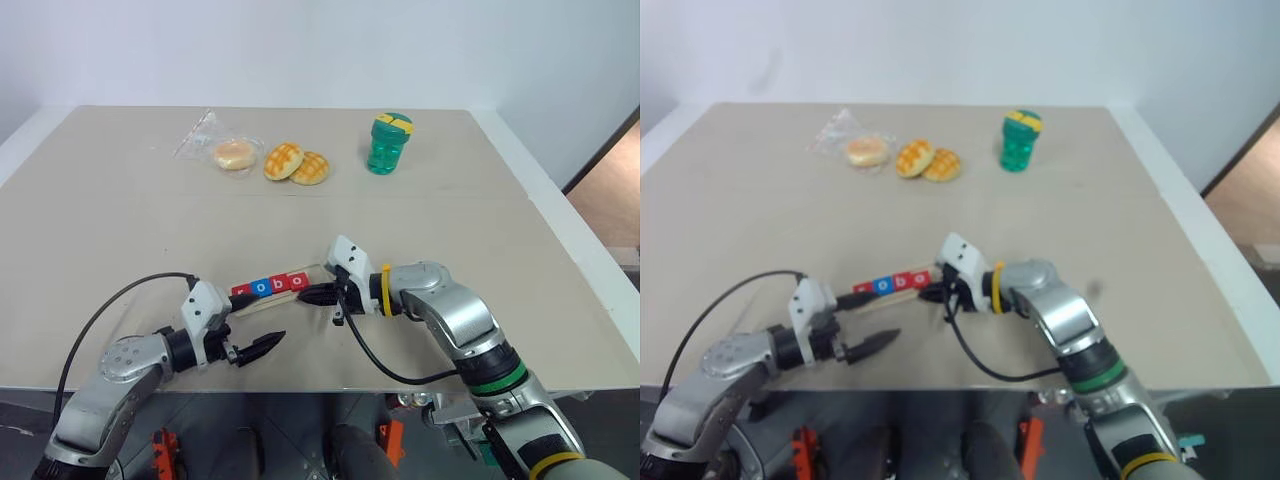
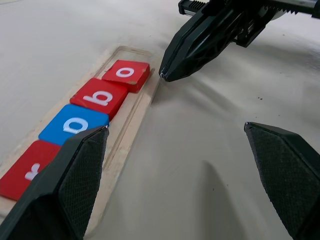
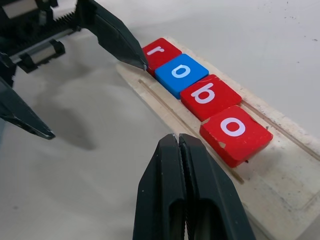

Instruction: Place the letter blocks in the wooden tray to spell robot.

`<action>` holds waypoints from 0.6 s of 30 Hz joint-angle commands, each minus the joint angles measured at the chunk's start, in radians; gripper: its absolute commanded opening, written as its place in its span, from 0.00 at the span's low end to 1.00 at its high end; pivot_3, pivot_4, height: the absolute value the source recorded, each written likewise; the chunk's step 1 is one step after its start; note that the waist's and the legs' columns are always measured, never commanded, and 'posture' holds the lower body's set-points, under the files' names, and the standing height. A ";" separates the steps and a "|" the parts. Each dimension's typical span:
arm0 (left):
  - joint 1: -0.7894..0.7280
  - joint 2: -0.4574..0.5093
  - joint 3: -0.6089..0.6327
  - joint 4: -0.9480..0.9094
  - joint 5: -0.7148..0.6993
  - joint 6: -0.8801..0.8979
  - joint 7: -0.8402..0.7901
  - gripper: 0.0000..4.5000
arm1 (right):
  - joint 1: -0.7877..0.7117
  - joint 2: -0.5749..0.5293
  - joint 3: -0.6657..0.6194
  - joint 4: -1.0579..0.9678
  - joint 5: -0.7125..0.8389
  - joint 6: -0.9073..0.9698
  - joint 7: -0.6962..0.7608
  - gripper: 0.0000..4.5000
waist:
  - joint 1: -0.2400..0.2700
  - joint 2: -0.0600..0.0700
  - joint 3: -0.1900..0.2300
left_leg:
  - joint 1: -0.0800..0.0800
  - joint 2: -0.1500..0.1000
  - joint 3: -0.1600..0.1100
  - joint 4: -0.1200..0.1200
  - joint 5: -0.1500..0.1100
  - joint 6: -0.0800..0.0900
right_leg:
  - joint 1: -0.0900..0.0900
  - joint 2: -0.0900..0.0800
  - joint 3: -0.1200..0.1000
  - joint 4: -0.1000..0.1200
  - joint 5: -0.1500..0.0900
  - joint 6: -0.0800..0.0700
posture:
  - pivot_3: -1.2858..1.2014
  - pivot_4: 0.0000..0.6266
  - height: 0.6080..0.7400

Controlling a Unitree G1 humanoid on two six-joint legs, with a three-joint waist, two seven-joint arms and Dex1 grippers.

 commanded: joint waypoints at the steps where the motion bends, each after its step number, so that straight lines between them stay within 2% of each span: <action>1: 0.001 0.000 0.016 -0.034 0.007 -0.014 0.013 1.00 | -0.029 0.010 0.007 0.030 -0.017 -0.056 -0.007 0.01 | 0.000 0.000 0.000 | 0.000 0.000 0.000 0.000 0.000 0.000 | 0.000 0.000 0.000 0.000 0.000 0.000 | 0.52 0.24 1.00; 18: 0.023 -0.007 0.003 -0.047 0.029 -0.022 0.032 1.00 | -0.092 0.062 0.024 0.165 -0.075 -0.166 -0.005 0.01 | 0.000 0.000 0.000 | 0.000 0.000 0.000 0.000 0.000 0.000 | 0.000 0.000 0.000 0.000 0.000 0.000 | 0.52 0.24 1.00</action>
